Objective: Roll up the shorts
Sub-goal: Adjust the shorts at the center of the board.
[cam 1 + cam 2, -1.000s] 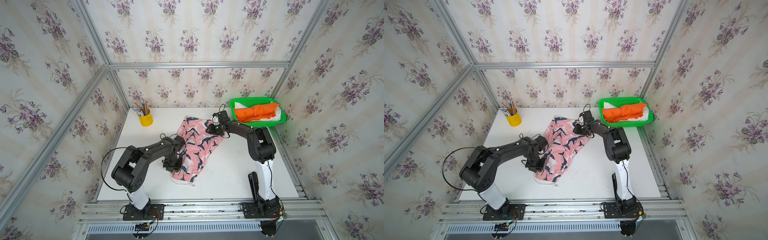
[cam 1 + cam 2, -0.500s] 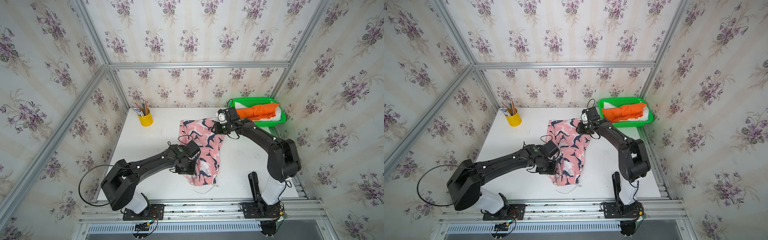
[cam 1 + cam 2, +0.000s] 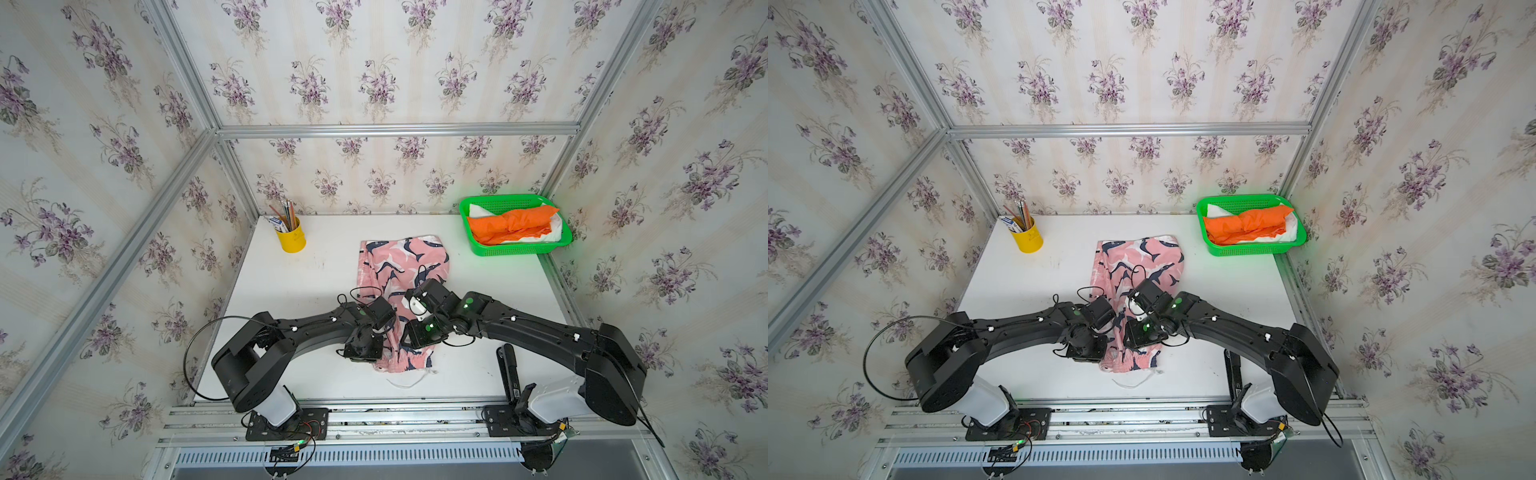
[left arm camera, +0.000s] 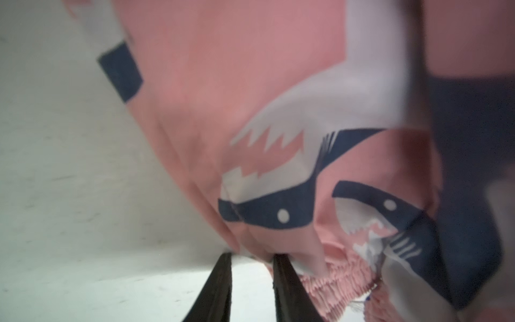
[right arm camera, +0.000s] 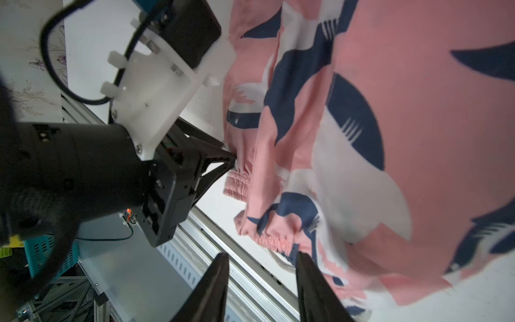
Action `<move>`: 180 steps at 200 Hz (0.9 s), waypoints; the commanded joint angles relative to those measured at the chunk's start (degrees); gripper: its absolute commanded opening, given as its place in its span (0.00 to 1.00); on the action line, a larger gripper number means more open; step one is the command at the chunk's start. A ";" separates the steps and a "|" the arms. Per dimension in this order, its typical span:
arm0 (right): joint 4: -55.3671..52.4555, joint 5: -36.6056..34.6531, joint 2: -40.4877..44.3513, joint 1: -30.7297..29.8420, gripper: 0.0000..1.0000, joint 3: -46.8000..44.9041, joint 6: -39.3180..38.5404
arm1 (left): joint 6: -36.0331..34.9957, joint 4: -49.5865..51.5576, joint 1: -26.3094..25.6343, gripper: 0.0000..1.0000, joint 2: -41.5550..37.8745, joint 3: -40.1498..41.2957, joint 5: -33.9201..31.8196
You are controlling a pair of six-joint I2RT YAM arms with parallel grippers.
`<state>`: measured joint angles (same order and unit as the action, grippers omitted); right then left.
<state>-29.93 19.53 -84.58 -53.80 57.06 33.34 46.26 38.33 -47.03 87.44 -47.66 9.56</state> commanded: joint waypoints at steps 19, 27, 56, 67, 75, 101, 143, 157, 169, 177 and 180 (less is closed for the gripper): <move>4.57 -0.22 -5.90 -2.27 0.46 1.63 2.51 | 1.80 5.84 1.82 0.35 -5.95 -0.46 -7.27; 4.94 -0.88 -6.96 -2.27 0.45 1.54 2.60 | 1.55 5.52 2.64 0.35 -5.74 -0.46 -6.86; 3.84 -3.41 -9.33 -2.27 0.27 2.95 2.03 | -0.34 3.25 3.14 0.33 0.04 -1.84 -5.02; 3.83 -3.53 -8.68 -2.27 0.08 3.31 1.98 | -0.85 0.97 3.09 0.31 2.04 -1.82 -3.48; 4.12 -3.41 -7.92 -2.27 0.00 3.53 2.31 | -0.99 -0.73 2.92 0.26 3.02 -1.74 -2.42; 6.38 -1.44 -3.72 -2.23 0.00 4.59 4.55 | -0.39 -4.61 2.90 0.24 3.34 -0.09 -0.38; 18.67 6.53 -7.05 -2.25 0.00 2.32 9.44 | 1.05 -6.33 2.55 0.23 1.71 2.02 0.03; 24.88 7.76 -9.53 -2.22 0.00 -0.24 11.72 | 1.86 -6.70 2.22 0.23 0.82 2.68 -0.36; 29.18 7.42 -11.76 -2.26 0.00 -2.19 13.30 | 2.74 -7.15 1.83 0.22 0.12 3.36 -0.75; 31.92 7.28 -13.21 -2.27 0.00 -3.18 14.25 | 3.39 -7.36 1.51 0.22 -0.45 3.78 -0.93; 32.94 7.27 -13.67 -2.19 0.00 -3.52 14.64 | 3.52 -7.45 1.38 0.22 -0.63 3.92 -0.95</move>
<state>-7.38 27.24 -93.41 -55.57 56.64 43.31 48.99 36.27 -44.47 87.44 -44.84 5.15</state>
